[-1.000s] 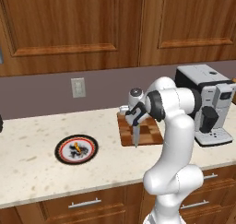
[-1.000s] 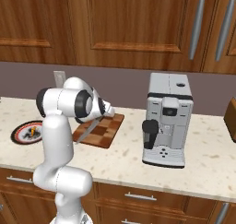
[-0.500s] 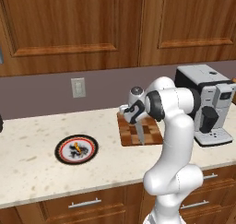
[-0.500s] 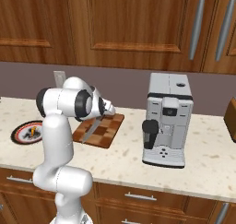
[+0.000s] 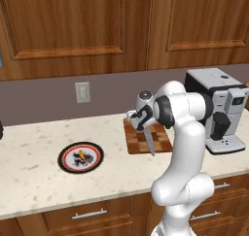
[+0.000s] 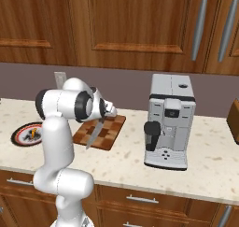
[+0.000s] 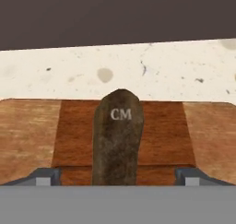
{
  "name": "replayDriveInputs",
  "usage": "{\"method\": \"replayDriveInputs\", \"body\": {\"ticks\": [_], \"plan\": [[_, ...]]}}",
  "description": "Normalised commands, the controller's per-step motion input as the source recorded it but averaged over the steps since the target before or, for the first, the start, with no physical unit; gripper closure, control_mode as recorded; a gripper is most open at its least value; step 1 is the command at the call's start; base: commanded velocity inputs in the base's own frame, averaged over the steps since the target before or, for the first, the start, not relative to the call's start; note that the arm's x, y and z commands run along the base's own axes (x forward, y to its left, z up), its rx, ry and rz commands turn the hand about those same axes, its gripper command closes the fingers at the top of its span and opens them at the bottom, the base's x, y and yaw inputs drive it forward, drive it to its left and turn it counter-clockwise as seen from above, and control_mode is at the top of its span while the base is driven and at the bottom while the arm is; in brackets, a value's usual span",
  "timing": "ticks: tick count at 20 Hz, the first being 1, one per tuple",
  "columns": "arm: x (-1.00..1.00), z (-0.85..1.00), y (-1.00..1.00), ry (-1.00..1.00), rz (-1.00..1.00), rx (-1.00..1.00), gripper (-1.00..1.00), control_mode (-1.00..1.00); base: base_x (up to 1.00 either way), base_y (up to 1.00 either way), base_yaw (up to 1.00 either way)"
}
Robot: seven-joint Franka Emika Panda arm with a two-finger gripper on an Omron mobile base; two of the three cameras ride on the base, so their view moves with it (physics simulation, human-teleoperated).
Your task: Pick up the knife from the drawer and place it on the cutting board. Then place the meat from the plate to the cutting board.
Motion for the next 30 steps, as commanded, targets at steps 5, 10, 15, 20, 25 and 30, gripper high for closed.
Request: {"method": "replayDriveInputs", "body": {"ticks": [5, 10, 15, 20, 25, 30], "plan": [[-0.24, 0.18, 0.00, 0.00, 0.00, 0.00, -1.00, -1.00, 0.00, 0.00, 0.00], [-0.37, 0.48, 0.02, -0.01, 0.00, 0.00, -1.00, -1.00, 0.00, 0.00, 0.00], [-0.39, 0.40, 0.01, 0.00, 0.00, 0.00, -1.00, -1.00, 0.00, 0.00, 0.00], [-0.47, 0.33, 0.09, 0.00, 0.00, 0.00, -1.00, -1.00, 0.00, 0.00, 0.00], [-0.50, 0.33, 0.17, 0.00, 0.00, 0.00, -1.00, -1.00, 0.00, 0.00, 0.00], [-0.55, 0.41, 0.21, 0.01, 0.00, 0.00, -1.00, -1.00, 0.00, 0.00, 0.00]]}}
